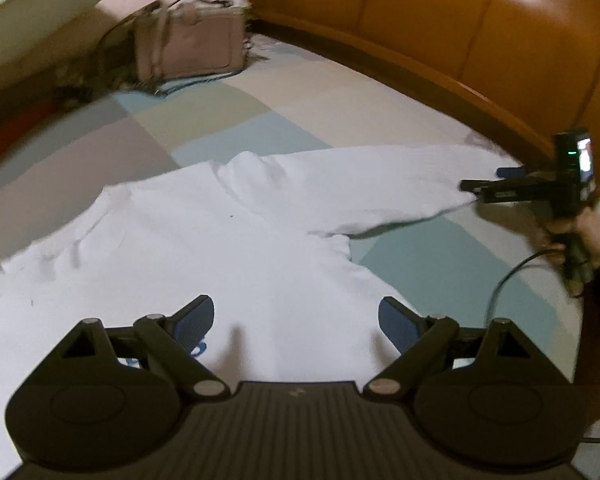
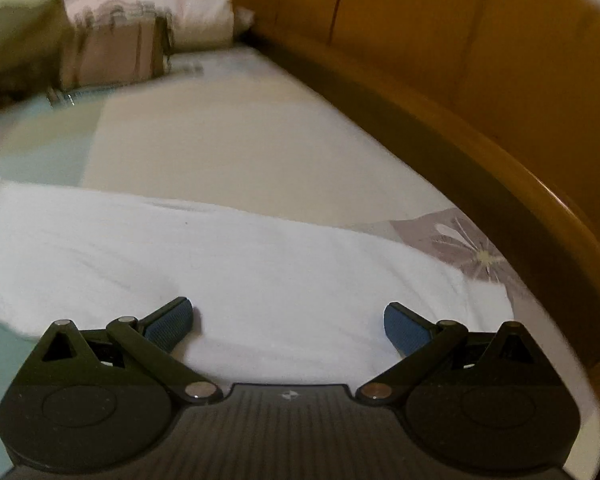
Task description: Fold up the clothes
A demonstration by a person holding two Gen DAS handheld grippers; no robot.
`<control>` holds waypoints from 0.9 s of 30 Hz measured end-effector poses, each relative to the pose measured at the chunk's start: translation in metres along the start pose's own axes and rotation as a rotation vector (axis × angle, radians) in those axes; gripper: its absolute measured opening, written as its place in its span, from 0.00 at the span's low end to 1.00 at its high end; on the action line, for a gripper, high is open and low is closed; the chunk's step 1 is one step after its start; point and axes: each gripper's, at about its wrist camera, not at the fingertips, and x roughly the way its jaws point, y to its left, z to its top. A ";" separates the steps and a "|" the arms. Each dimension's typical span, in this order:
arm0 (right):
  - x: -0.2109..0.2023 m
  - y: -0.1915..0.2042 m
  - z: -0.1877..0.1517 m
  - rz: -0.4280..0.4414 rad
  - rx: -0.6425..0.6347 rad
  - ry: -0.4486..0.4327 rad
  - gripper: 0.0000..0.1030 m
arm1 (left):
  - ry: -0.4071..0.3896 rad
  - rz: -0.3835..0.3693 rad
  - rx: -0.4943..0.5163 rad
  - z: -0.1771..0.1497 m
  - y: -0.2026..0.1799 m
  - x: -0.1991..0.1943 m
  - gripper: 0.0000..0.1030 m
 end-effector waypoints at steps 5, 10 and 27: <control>-0.023 -0.026 -0.005 0.040 -0.007 0.056 1.00 | -0.036 -0.009 0.108 -0.007 -0.016 0.007 0.87; -0.010 -0.032 0.033 0.014 0.057 0.018 1.00 | -0.046 -0.048 0.122 -0.006 -0.023 0.011 0.87; -0.060 -0.005 0.043 0.132 0.141 0.075 1.00 | -0.073 -0.026 0.092 -0.016 -0.012 -0.057 0.87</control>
